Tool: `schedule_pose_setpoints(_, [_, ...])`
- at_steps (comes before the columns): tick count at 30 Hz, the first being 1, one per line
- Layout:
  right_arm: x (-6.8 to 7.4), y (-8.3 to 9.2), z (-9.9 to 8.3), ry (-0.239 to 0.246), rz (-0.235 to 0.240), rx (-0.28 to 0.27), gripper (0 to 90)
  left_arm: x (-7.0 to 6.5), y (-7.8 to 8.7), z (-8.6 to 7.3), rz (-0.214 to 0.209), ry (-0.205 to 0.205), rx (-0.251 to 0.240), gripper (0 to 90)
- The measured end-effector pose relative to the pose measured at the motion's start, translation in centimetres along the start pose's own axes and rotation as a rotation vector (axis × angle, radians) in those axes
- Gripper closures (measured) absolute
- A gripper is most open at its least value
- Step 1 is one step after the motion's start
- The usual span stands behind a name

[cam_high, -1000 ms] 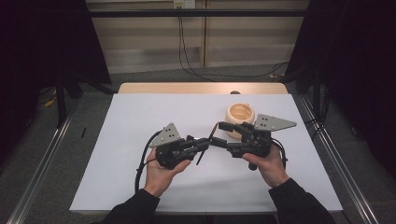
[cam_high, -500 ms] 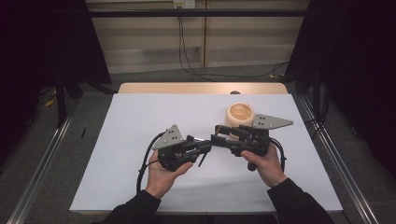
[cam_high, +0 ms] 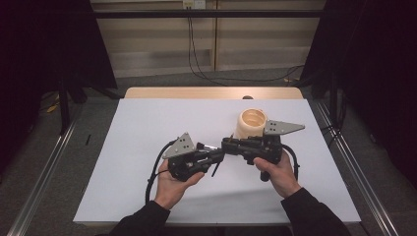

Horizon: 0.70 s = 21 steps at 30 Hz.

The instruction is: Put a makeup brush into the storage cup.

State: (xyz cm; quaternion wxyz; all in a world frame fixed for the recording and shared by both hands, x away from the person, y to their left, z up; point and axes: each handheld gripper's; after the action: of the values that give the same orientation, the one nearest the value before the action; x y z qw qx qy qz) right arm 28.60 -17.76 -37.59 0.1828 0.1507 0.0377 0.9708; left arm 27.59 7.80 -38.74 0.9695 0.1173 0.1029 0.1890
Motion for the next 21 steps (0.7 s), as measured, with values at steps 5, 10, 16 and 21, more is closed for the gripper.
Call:
schedule_pose_setpoints(5, [0.09,-0.02,-0.02,0.007,0.012,0.017,84.1,0.0,0.06,-0.02,-0.018,-0.003,-0.012,90.0])
schedule_pose_setpoints(10, [0.25,0.02,0.13,0.016,-0.006,0.01,84.2,-0.12,-0.1,0.0,-0.023,-0.006,-0.004,90.0])
schedule_pose_setpoints(16, [0.27,0.15,0.19,0.024,-0.01,0.006,84.2,0.3,-0.1,-0.23,-0.015,0.021,-0.007,90.0])
schedule_pose_setpoints(21, [0.31,0.22,0.24,0.031,-0.016,0.008,84.2,0.47,-0.23,-0.42,-0.01,0.034,-0.001,80.2])
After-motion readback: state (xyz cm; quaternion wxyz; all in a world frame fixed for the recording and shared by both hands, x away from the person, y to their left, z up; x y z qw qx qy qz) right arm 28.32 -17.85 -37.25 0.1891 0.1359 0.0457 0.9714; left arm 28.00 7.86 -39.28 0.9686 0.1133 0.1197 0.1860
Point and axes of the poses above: each handheld gripper's, and its own axes: y roughly backward along the jaws, z roughly out of its top, x roughly to its left, and after that the axes turned 2 degrees about z, right-handed
